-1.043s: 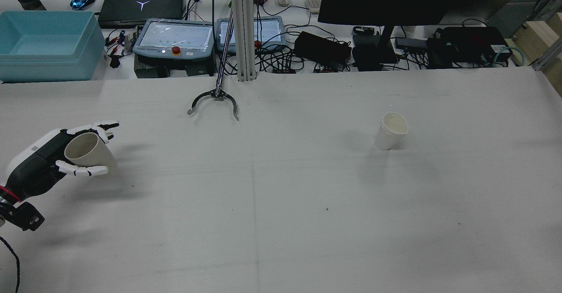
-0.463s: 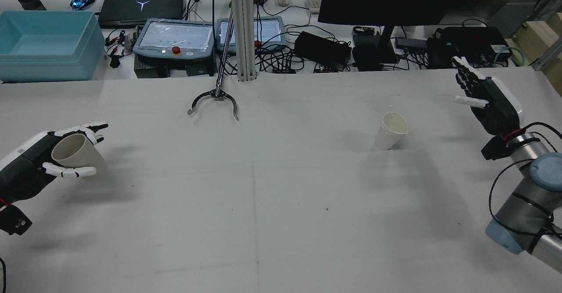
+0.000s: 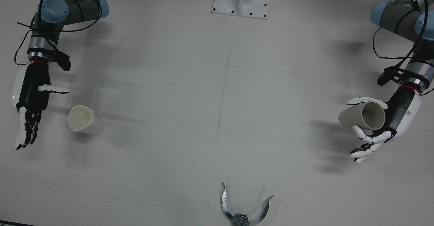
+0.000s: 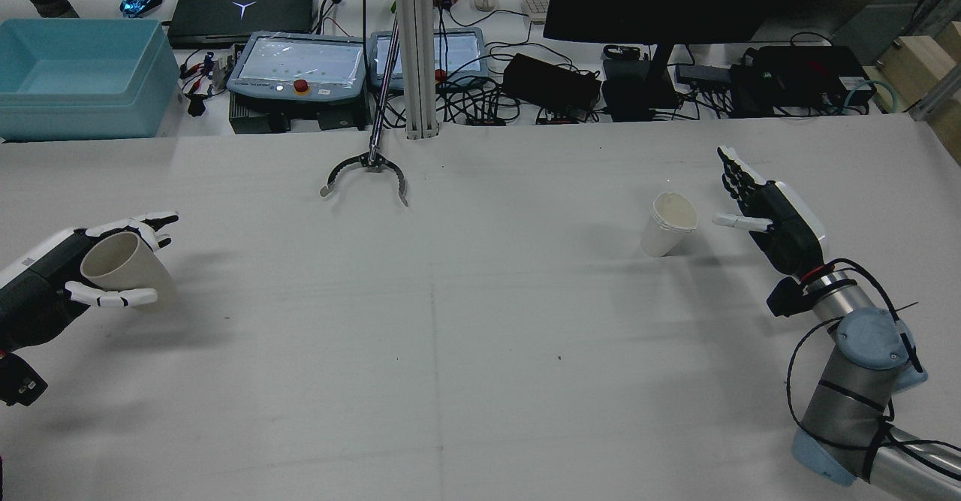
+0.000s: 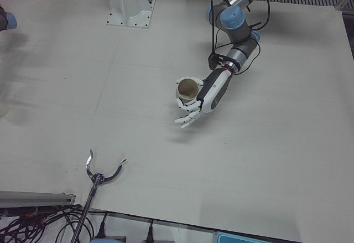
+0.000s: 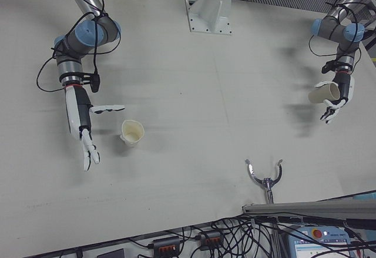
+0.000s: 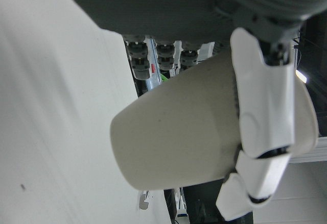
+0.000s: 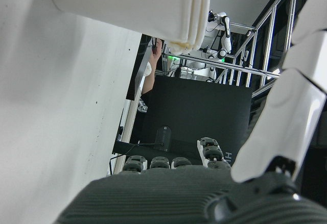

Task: Pour water
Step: 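Reach the right hand to the other beige cup and grasp it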

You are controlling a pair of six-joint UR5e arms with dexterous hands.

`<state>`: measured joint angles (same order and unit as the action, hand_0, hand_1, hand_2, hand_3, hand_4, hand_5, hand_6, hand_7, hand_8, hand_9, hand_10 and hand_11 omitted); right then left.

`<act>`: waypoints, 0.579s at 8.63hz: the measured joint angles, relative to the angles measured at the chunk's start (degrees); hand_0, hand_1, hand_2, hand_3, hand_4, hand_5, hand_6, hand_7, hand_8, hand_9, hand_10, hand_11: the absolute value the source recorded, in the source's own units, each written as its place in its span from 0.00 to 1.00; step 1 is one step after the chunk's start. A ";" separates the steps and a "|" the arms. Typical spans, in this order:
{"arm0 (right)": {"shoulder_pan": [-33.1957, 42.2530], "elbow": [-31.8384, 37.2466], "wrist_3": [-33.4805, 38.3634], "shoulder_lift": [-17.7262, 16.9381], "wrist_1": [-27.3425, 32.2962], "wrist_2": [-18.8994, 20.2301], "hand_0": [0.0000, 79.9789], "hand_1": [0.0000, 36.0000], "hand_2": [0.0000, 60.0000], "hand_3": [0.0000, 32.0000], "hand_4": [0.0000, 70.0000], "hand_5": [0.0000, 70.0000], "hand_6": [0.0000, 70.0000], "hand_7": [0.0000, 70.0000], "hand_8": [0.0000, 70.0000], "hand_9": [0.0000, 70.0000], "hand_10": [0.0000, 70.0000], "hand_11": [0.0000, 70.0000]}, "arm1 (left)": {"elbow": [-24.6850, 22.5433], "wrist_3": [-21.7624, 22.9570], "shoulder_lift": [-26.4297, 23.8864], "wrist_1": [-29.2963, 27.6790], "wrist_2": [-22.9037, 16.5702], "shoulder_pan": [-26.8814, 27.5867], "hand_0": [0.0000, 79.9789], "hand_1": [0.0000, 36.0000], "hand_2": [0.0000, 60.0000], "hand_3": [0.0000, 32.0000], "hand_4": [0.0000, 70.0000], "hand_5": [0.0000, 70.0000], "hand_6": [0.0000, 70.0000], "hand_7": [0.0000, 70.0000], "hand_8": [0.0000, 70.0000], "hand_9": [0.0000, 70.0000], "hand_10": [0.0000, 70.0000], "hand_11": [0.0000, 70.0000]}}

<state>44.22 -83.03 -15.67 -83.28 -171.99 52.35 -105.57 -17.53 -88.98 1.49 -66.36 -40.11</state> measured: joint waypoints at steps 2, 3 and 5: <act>-1.30 0.89 -0.64 0.61 0.02 -0.54 0.62 0.44 0.11 0.00 0.06 0.05 0.00 0.00 0.01 0.04 0.03 0.07 | 0.16 0.03 0.03 0.00 0.00 0.12 0.65 1.00 1.00 0.00 0.65 1.00 0.20 0.31 0.11 0.18 0.14 0.24; -1.67 2.21 -1.07 1.97 0.05 -0.89 0.62 0.45 0.12 0.00 0.07 0.06 0.00 0.00 0.01 0.04 0.03 0.07 | 0.35 0.03 0.04 0.00 0.00 0.13 0.65 1.00 1.00 0.00 0.65 1.00 0.20 0.31 0.11 0.18 0.15 0.25; -2.72 4.49 -1.45 4.65 0.07 -1.54 0.62 0.45 0.12 0.00 0.08 0.06 0.00 0.00 0.01 0.04 0.03 0.07 | 0.67 0.04 0.08 -0.12 0.00 0.09 0.65 1.00 1.00 0.00 0.64 1.00 0.20 0.31 0.11 0.18 0.15 0.25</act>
<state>41.51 -78.55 -17.12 -78.63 -171.92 50.81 -104.91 -17.49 -88.91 1.38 -66.36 -40.02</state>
